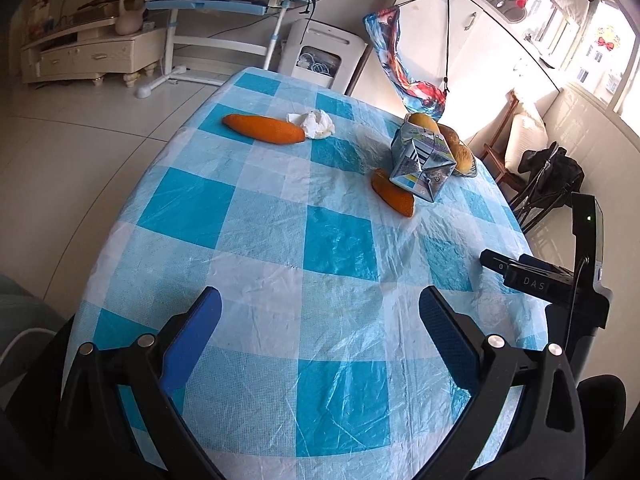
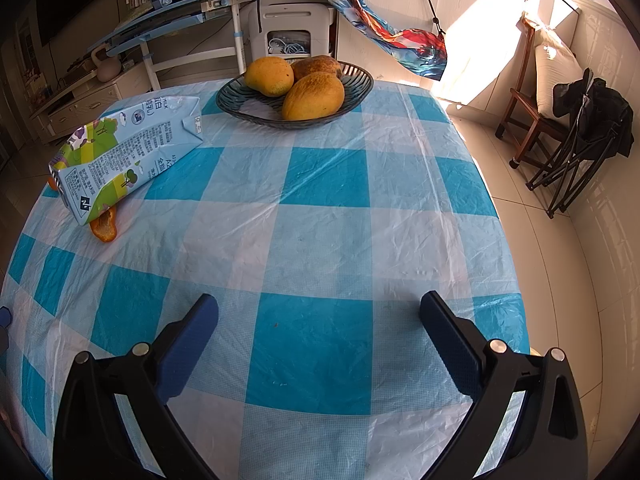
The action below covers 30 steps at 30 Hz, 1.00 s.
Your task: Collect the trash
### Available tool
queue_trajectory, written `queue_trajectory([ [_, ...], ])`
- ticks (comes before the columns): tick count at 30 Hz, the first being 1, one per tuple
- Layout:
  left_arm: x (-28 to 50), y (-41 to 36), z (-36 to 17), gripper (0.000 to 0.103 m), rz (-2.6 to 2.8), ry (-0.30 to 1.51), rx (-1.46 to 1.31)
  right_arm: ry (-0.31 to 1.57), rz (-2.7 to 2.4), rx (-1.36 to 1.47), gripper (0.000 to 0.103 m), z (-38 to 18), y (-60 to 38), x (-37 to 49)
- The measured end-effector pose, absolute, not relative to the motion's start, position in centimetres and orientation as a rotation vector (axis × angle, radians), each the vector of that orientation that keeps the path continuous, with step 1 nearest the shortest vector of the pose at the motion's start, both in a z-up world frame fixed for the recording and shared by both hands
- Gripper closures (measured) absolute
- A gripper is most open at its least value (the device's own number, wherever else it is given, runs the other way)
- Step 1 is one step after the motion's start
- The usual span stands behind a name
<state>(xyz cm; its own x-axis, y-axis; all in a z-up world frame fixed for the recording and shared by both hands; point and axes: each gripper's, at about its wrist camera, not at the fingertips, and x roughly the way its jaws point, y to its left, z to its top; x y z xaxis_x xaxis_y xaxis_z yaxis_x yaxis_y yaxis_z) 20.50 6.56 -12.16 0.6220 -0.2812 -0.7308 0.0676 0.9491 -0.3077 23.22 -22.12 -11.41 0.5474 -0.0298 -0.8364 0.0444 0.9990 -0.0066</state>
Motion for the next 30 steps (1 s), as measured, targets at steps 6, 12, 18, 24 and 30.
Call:
queue_trajectory([
  [6,19.8,5.5,-11.0,0.007,-0.211,0.840,-0.179,0.990,-0.044,0.016,0.007,-11.4,-22.1,23.2],
  [12,19.4,4.8,-11.0,0.007,-0.202,0.826,-0.117,0.990,-0.043,0.016,0.007,-11.4,-22.1,23.2],
  [18,19.3,5.0,-11.0,0.007,-0.187,0.799,-0.119,0.990,-0.043,0.015,0.007,-11.4,-22.1,23.2],
  [24,19.7,5.8,-10.1,0.007,-0.179,0.750,-0.100,0.989,-0.043,0.016,0.007,-11.4,-22.1,23.2],
  [30,23.0,5.7,-9.1,0.007,-0.189,0.762,0.001,0.989,-0.043,0.015,0.007,-11.4,-22.1,23.2],
])
